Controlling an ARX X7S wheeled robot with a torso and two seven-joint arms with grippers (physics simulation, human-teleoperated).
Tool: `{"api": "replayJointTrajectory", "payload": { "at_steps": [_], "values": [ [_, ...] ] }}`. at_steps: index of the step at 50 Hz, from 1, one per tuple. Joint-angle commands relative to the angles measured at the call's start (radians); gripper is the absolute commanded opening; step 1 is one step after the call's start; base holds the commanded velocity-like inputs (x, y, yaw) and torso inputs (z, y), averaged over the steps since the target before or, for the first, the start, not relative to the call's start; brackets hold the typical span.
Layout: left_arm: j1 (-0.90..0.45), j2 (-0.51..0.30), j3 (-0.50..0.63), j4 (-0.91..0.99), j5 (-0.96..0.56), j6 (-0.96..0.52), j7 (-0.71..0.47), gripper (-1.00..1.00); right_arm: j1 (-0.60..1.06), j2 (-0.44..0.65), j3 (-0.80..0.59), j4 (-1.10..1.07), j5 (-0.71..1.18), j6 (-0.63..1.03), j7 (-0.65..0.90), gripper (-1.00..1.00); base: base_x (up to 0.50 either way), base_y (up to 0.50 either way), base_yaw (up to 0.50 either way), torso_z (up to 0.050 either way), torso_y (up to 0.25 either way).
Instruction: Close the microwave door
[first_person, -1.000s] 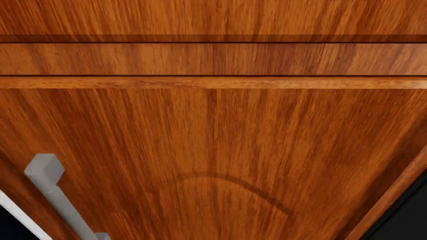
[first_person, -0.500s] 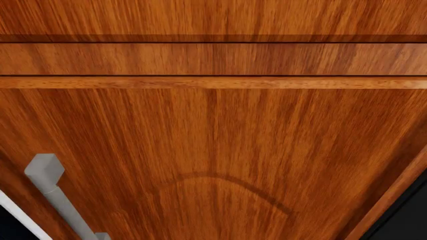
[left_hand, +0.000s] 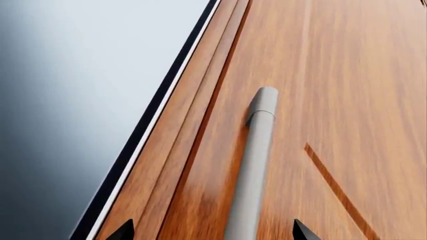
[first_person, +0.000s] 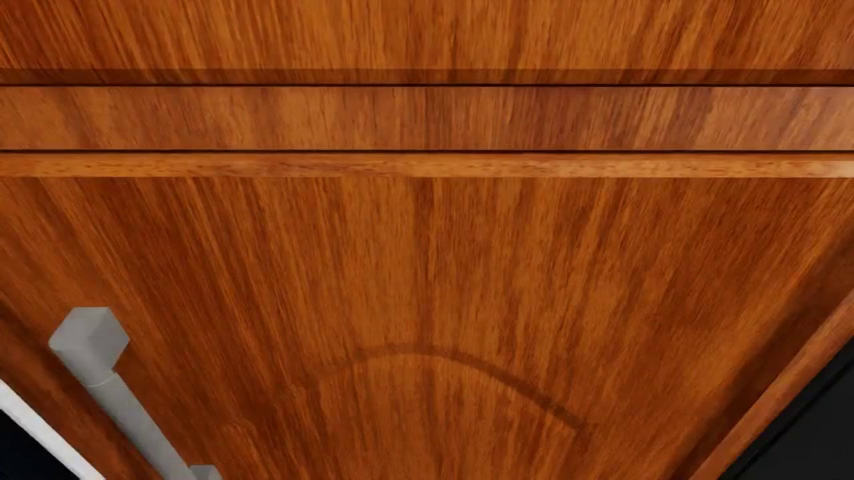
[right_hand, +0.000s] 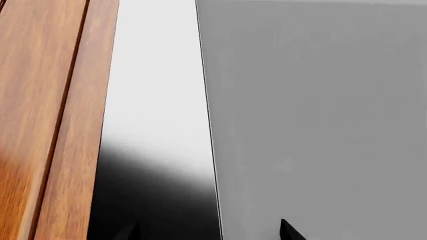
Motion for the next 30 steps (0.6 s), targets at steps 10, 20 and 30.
{"api": "replayJointTrajectory", "payload": {
  "at_steps": [10, 20, 30],
  "values": [
    [0.005, -0.005, 0.005, 0.004, 0.001, 0.009, 0.000, 1.00, 0.006, -0.027, 0.103, 0.020, -0.005, 0.025, 0.038, 1.00, 0.00, 0.00, 0.00, 0.000, 0.000],
    [0.004, -0.009, 0.010, 0.004, -0.002, 0.013, -0.003, 1.00, 0.029, -0.033, 0.124, 0.043, -0.009, 0.060, 0.059, 1.00, 0.00, 0.00, 0.00, 0.000, 0.000],
    [0.007, -0.009, 0.012, 0.004, 0.004, 0.016, 0.002, 1.00, 0.039, -0.035, 0.135, 0.071, -0.007, 0.093, 0.070, 1.00, 0.00, 0.00, 0.00, 0.000, 0.000]
  ]
}}
